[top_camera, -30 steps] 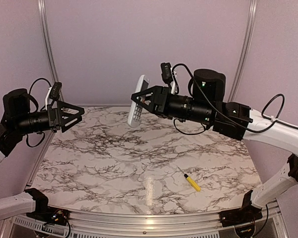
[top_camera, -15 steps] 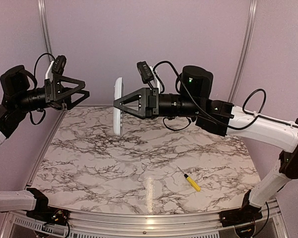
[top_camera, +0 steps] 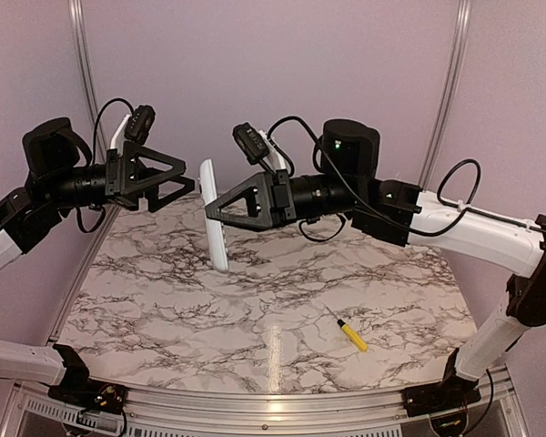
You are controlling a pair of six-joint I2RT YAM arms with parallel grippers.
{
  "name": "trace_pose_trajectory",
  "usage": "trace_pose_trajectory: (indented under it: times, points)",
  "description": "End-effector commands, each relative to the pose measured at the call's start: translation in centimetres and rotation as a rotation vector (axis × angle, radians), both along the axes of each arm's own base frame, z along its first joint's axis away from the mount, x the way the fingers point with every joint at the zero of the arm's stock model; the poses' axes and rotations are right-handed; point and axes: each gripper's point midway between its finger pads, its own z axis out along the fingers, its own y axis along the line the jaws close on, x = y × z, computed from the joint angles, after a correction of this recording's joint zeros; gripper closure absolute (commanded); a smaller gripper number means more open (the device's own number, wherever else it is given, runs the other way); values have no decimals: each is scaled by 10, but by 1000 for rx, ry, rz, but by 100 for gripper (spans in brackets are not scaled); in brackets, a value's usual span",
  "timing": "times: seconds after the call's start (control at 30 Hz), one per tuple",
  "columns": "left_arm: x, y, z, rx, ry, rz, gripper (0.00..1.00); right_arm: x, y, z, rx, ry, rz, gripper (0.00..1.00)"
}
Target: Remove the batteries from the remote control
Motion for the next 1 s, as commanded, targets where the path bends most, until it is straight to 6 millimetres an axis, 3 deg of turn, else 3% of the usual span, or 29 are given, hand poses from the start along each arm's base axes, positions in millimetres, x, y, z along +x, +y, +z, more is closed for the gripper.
trace_pose_trajectory:
  times: [0.0, 0.17, 0.37, 0.57, 0.7, 0.73, 0.77, 0.83, 0.9, 0.97]
  points:
    - [4, -12, 4, -9, -21, 18, 6, 0, 2, 12, 22, -24, 22, 69]
    - [2, -28, -1, 6, -19, -4, 9, 2, 6, 9, 16, -21, 27, 69]
    - [4, -40, -7, 21, -14, -10, 23, 2, 9, 8, 10, -26, 31, 69]
    - [5, -44, -9, 35, -9, -15, 65, 6, 10, 6, -3, -39, 14, 70]
    - [6, -41, -9, 41, -4, 5, 87, 15, 8, 4, -27, -53, -47, 69]
    - [7, -39, -8, 40, -4, 19, 88, 20, 7, 2, -37, -57, -69, 67]
    - [10, -38, -8, 42, 0, 41, 89, 24, 5, 2, -44, -63, -94, 57]
    - [18, -32, -9, 57, 20, 107, 90, 33, 0, 3, -59, -83, -152, 26]
    - [31, -23, -12, 87, 58, 214, 92, 41, -5, 3, -76, -112, -216, 2]
    - [46, -11, -16, 106, 118, 337, 97, 49, -11, 3, -91, -144, -278, 1]
